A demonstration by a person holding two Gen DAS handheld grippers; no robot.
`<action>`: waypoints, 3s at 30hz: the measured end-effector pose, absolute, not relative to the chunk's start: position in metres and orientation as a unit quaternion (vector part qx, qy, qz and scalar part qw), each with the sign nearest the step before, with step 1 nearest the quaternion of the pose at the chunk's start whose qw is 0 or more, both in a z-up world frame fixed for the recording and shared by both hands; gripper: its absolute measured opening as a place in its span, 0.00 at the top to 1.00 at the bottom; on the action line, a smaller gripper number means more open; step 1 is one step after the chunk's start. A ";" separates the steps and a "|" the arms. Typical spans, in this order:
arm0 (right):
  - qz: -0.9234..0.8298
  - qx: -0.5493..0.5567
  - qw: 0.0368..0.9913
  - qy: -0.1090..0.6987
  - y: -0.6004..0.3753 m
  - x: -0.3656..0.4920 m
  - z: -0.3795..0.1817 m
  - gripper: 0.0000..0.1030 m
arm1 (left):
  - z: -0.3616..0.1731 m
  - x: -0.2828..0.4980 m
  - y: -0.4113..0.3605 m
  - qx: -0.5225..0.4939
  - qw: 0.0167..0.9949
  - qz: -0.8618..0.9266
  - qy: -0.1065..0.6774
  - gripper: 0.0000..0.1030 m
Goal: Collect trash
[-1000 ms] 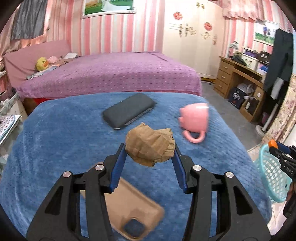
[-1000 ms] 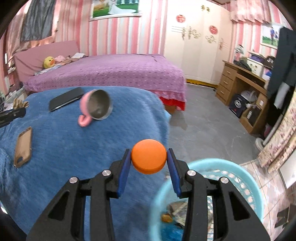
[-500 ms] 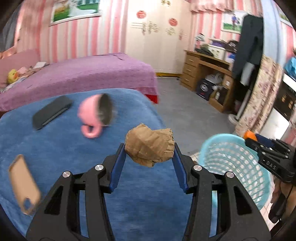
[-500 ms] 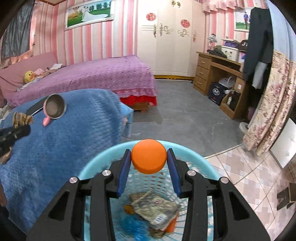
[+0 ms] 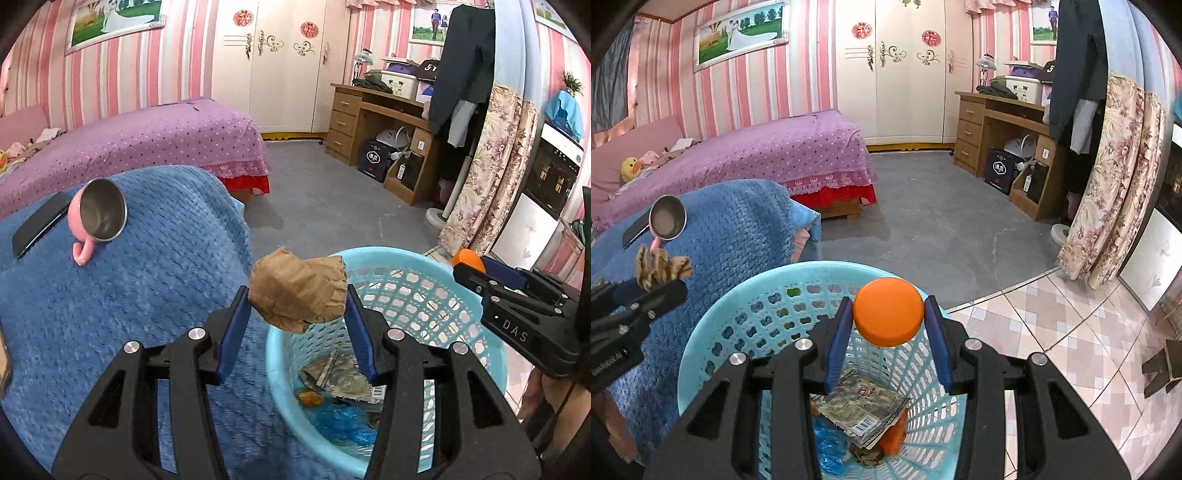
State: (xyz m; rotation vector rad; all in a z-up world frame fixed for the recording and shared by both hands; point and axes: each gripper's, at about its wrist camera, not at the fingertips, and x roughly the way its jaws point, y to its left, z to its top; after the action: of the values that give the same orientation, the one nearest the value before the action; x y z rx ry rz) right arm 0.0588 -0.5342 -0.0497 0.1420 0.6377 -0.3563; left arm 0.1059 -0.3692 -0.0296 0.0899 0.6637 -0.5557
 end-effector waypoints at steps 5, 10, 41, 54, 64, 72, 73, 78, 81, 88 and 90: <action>-0.171 0.068 0.930 0.319 -0.532 0.059 -0.055 0.62 | -0.037 0.107 -0.380 0.057 0.901 -0.272 0.333 0.50; -0.173 0.076 0.928 0.322 -0.537 0.055 -0.059 0.62 | -0.045 0.109 -0.386 0.065 0.900 -0.262 0.342 0.50; -0.152 0.005 0.945 0.288 -0.465 0.068 -0.022 0.05 | 0.002 0.081 -0.216 0.067 0.948 -0.141 0.278 0.05; -0.101 0.022 0.962 0.253 -0.361 0.024 0.023 0.04 | 0.030 0.030 -0.114 0.050 0.961 -0.114 0.246 0.05; -0.094 -0.013 0.966 0.240 -0.273 -0.017 0.012 0.04 | 0.016 0.006 -0.060 0.007 0.961 -0.104 0.258 0.05; -0.110 -0.030 0.970 0.215 -0.254 -0.042 0.017 0.04 | 0.011 -0.003 -0.059 -0.001 0.962 -0.110 0.248 0.05; -0.111 -0.031 0.970 0.214 -0.255 -0.042 0.019 0.04 | 0.011 -0.004 -0.059 -0.001 0.963 -0.112 0.247 0.05; -0.116 -0.030 0.971 0.205 -0.260 -0.044 0.025 0.04 | 0.012 -0.009 -0.063 -0.002 0.965 -0.112 0.236 0.05; -0.119 -0.032 0.972 0.202 -0.261 -0.045 0.026 0.04 | 0.012 -0.009 -0.065 -0.004 0.966 -0.115 0.232 0.05; -0.123 -0.031 0.971 0.200 -0.266 -0.043 0.026 0.04 | 0.011 -0.008 -0.074 0.004 0.967 -0.124 0.225 0.05; -0.124 -0.031 0.971 0.201 -0.268 -0.042 0.025 0.04 | 0.011 -0.008 -0.075 0.006 0.968 -0.120 0.219 0.05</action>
State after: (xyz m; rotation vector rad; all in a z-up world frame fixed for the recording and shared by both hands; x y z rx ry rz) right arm -0.0421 -0.2677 0.0250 -0.0625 0.4056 -0.2514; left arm -0.0078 -0.0747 0.0111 0.0129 0.4431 -0.2434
